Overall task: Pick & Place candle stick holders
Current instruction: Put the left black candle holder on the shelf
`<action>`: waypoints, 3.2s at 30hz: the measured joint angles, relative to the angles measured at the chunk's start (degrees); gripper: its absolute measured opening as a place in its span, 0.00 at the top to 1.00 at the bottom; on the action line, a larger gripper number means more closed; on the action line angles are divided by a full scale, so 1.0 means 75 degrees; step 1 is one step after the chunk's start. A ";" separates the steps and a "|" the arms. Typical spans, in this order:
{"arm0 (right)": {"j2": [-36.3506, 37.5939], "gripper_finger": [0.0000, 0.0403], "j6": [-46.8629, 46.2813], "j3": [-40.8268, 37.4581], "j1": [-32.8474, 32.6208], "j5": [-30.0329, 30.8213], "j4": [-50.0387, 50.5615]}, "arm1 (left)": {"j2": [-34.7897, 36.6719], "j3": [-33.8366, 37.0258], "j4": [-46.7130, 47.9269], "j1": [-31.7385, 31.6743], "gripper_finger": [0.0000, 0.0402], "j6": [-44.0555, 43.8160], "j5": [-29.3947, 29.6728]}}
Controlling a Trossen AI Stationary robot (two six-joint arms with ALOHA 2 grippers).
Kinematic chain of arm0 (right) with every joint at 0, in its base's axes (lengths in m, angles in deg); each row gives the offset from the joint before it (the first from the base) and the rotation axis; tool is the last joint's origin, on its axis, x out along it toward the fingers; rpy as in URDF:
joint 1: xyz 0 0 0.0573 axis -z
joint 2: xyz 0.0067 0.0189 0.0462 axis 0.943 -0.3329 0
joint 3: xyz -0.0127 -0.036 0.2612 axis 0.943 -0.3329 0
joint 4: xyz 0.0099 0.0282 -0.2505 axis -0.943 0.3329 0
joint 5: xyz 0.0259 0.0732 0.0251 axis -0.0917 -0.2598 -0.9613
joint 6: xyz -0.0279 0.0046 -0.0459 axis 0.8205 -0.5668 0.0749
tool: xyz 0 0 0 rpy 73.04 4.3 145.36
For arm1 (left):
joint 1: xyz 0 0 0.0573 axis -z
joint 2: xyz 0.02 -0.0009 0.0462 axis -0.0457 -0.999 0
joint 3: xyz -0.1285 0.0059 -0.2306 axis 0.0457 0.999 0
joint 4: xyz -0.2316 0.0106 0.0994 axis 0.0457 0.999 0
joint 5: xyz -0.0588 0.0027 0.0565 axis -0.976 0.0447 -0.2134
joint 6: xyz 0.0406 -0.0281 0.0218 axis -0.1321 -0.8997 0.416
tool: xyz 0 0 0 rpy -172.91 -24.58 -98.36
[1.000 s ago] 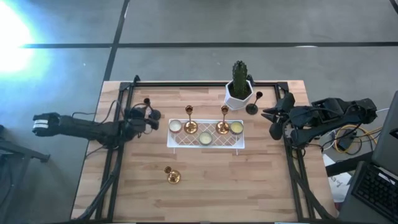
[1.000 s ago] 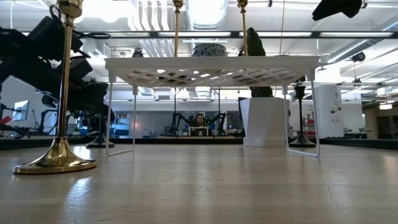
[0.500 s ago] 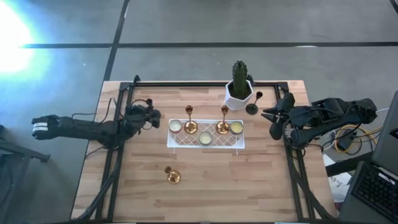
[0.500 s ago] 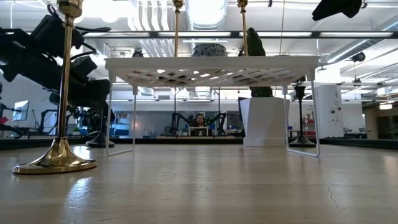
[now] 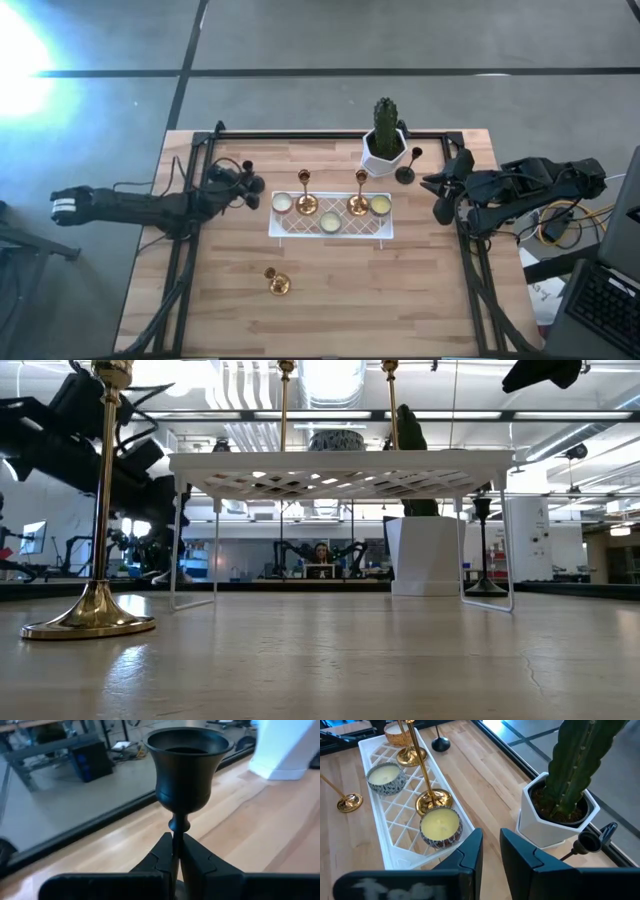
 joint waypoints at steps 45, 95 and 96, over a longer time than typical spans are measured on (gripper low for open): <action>-0.0006 0.85 0.0026 -0.0087 0.0000 -0.0003 -0.0037 | -0.1304 -0.5005 0.2629 0.1452 0.95 0.0970 -0.6850; -0.0003 0.87 0.0009 -0.0087 0.0000 -0.0012 -0.0035 | -0.1719 -0.5047 0.2567 0.1091 0.95 0.1903 -0.6540; -0.0003 0.87 0.0011 -0.0087 0.0000 -0.0012 -0.0035 | -0.1719 -0.5047 0.2580 0.1078 0.95 0.1913 -0.6552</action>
